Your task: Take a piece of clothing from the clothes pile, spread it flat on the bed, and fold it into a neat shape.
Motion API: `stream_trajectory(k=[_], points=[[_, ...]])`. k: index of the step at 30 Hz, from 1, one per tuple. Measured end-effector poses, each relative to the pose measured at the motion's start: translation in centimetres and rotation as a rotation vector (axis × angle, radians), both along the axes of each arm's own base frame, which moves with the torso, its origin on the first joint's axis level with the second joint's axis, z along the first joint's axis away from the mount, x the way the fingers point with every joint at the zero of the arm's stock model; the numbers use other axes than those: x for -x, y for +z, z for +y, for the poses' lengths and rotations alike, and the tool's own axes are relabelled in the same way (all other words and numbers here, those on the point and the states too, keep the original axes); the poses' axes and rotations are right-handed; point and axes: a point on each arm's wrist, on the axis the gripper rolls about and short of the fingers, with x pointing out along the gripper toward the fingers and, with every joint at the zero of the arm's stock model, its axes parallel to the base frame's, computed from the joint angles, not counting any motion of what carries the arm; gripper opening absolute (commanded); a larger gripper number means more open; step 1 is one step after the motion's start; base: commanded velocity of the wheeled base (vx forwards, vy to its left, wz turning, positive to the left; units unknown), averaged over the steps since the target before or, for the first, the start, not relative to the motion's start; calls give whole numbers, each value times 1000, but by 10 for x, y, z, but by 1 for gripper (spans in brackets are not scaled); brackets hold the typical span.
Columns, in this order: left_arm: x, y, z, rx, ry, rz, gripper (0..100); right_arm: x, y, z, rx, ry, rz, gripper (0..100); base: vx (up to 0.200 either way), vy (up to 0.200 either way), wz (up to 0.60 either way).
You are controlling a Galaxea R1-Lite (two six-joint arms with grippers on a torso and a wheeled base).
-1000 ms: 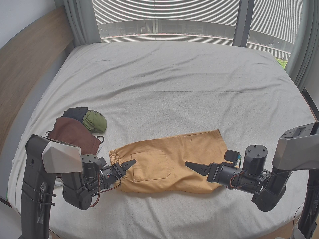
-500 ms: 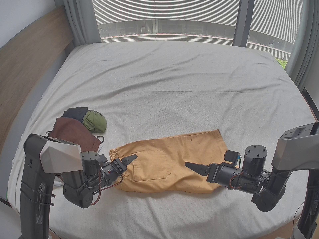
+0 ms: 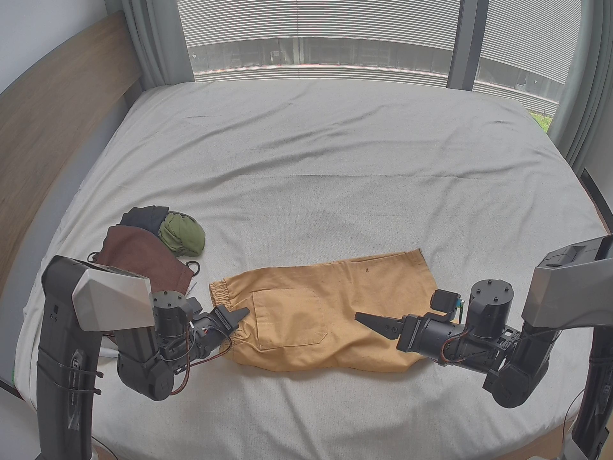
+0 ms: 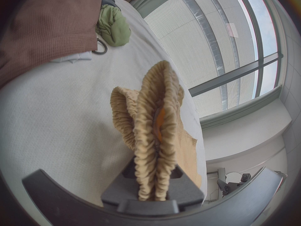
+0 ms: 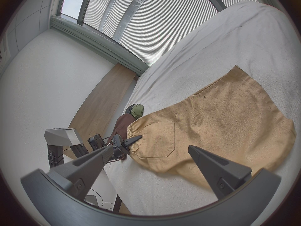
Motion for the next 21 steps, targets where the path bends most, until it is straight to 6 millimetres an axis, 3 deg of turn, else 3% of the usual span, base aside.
stream_trajectory(k=[4,15,21], points=[[3,7,6,3,2,-3,0,0,0,0,1,0,0,100,0,0,0],[33,26,26,-97,-71,-15,0,0,0,-1,0,-2,0,100,0,0,0],[38,30,43,-123,-56,-17,0,-1,0,-1,0,-5,-1,100,0,0,0]])
